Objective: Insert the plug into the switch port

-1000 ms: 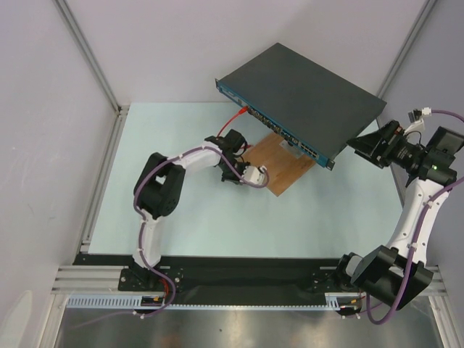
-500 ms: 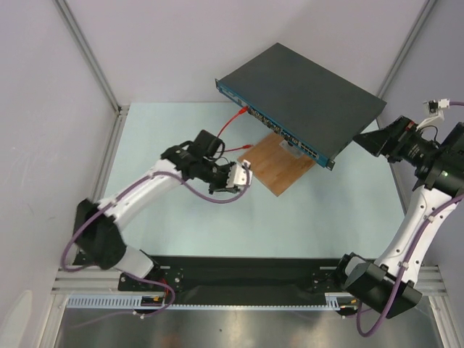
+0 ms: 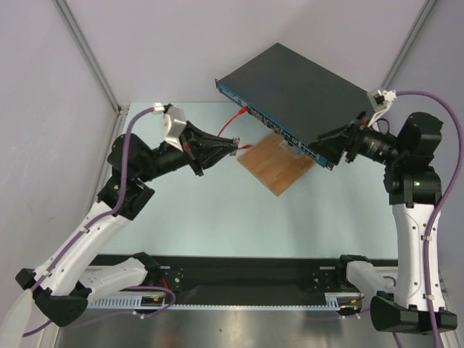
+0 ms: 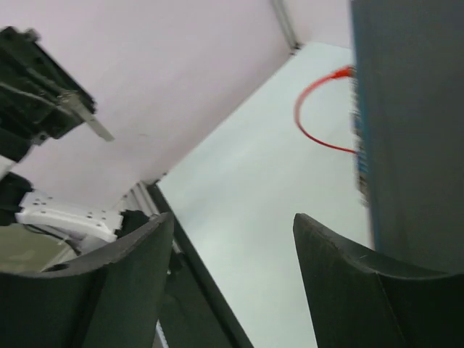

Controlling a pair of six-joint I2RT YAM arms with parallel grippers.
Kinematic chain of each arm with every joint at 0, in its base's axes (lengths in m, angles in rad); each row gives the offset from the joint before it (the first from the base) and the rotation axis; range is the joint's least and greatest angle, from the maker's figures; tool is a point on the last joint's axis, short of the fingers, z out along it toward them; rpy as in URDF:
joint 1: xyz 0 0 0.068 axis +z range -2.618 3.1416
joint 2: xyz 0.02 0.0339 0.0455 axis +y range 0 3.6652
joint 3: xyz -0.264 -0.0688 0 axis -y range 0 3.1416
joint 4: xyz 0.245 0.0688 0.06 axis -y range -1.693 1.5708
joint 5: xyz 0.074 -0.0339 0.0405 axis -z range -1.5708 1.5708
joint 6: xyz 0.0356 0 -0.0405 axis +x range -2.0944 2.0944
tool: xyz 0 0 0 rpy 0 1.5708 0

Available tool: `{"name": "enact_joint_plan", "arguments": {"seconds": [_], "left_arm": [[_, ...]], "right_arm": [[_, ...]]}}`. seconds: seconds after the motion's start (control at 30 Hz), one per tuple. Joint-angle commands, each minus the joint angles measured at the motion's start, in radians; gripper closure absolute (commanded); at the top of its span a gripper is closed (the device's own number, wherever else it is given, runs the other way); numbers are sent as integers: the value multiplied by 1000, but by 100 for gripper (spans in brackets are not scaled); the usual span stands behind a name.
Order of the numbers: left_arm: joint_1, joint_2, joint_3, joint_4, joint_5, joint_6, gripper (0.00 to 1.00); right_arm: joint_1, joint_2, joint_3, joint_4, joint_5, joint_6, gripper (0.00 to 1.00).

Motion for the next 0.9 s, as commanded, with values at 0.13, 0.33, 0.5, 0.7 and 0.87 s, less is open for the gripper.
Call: {"name": "enact_joint_plan", "arguments": {"seconds": [0.13, 0.33, 0.5, 0.7, 0.87], "left_arm": [[24, 10, -25, 291, -117, -440, 100], [24, 59, -12, 347, -128, -531, 100], [24, 80, -14, 380, -128, -565, 100], [25, 96, -11, 390, -127, -597, 99], [25, 103, -15, 383, -128, -614, 100]], "right_arm": [[420, 27, -26, 386, 223, 276, 32], [557, 154, 55, 452, 240, 248, 31], [670, 215, 103, 489, 270, 195, 31], [718, 249, 124, 495, 279, 163, 40], [718, 260, 133, 470, 312, 131, 52]]}}
